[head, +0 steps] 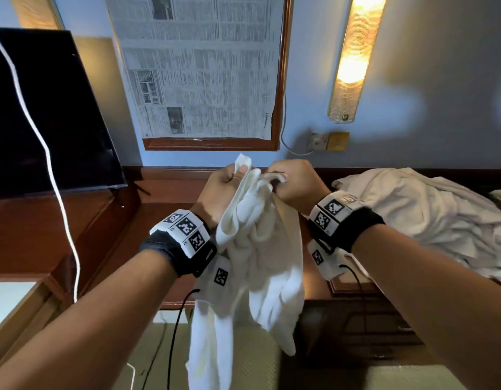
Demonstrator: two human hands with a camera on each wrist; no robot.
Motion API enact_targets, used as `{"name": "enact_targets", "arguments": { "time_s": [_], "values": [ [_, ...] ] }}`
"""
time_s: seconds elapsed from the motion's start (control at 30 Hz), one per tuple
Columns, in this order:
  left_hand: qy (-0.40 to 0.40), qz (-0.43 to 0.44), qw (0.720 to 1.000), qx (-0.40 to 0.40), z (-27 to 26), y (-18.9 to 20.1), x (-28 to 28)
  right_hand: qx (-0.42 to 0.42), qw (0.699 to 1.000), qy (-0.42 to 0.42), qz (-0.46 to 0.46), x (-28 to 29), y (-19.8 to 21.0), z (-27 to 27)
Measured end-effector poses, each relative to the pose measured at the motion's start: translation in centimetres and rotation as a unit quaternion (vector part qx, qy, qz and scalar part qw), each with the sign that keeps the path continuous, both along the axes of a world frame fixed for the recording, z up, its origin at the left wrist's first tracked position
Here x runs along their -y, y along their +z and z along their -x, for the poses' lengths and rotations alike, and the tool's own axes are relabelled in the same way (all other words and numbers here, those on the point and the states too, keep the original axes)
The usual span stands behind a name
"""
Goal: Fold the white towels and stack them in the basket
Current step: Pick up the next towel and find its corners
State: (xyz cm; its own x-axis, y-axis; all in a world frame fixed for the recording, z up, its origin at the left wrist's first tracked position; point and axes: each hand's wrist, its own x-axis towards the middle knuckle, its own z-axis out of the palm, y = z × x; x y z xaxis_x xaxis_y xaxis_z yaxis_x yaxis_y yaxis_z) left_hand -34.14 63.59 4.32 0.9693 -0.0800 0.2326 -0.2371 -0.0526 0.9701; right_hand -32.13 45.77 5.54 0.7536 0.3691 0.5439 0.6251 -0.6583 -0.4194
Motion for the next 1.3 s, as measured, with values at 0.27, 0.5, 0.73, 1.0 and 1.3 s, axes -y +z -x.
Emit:
{"name": "enact_targets", "arguments": {
  "time_s": [0.27,0.5,0.73,1.0,1.3],
  "values": [
    [-0.02,-0.03,0.999,-0.024,-0.2,-1.4,1.5,-0.074,0.997,-0.011,0.007,2.5,0.7,2.3],
    [0.0,-0.11,0.992,0.067,0.3,-0.9,1.1,-0.167,0.974,-0.082,-0.126,8.5,-3.4,3.5],
    [-0.149,-0.193,0.962,0.121,2.6,2.1,-0.6,-0.022,0.967,-0.111,-0.227,8.7,2.1,3.4],
    [-0.118,-0.192,0.949,0.221,3.2,10.7,-5.4,0.007,0.972,0.048,-0.23,1.8,11.9,5.8],
    [-0.078,-0.014,0.963,0.257,4.3,13.3,-5.7,0.013,0.984,0.144,-0.109,-1.7,16.7,8.3]
  ]
}}
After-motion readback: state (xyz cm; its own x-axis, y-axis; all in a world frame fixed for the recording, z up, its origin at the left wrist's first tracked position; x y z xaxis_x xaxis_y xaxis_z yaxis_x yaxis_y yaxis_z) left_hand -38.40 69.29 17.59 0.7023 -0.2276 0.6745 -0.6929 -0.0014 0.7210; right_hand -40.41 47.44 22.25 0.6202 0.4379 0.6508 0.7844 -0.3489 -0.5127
